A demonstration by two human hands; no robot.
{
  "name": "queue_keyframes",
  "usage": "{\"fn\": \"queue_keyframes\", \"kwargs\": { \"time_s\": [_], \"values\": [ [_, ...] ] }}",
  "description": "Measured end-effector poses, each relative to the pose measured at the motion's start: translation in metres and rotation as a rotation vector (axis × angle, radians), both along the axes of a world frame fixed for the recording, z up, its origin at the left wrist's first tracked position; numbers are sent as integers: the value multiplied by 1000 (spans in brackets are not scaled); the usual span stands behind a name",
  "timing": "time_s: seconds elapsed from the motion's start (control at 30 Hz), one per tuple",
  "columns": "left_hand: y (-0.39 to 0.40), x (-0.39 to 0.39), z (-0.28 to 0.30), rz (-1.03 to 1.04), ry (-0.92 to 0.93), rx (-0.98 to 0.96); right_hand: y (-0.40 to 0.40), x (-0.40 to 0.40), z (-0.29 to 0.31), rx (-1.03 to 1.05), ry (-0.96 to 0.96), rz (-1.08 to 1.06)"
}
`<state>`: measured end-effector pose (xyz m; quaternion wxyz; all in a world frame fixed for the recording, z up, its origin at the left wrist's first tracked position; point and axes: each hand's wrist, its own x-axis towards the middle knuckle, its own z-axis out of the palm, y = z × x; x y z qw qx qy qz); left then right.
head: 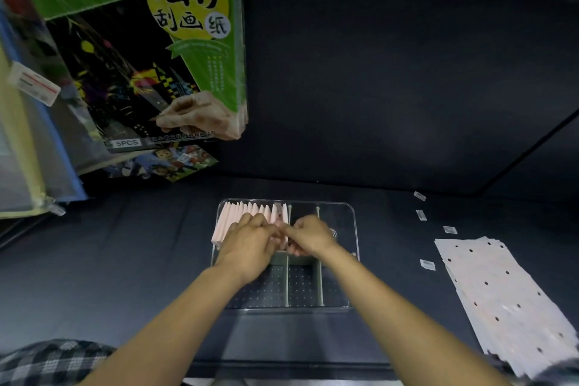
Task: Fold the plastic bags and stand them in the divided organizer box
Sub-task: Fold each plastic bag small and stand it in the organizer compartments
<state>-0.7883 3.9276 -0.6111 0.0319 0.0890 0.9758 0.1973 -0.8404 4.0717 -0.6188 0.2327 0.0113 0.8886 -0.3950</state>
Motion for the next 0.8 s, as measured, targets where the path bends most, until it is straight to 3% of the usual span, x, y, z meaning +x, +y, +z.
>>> {"fn": "queue_keyframes", "kwargs": {
  "time_s": [0.13, 0.27, 0.4, 0.5, 0.57, 0.67, 0.8],
  "values": [
    [6, -1, 2, 7, -5, -33, -2, 6, -2, 275, 100, 95],
    [25, -4, 14, 31, 50, -113, 18, 15, 11, 198, 229, 43],
    [66, -2, 25, -10, 237, -2, 104, 32, 9, 110, 399, -100],
    [105, 6, 18, -120, 222, 38, 207, 51, -8, 188, 441, -198],
    [132, 14, 4, -160, 160, 40, 277, 66, -25, 340, 403, -225],
    [165, 27, -22, -72, 47, 67, 358, 92, -50, 597, 199, -184],
    [190, 40, -45, 139, 15, 154, 407, 111, -73, 668, 154, -126]
  ]
}}
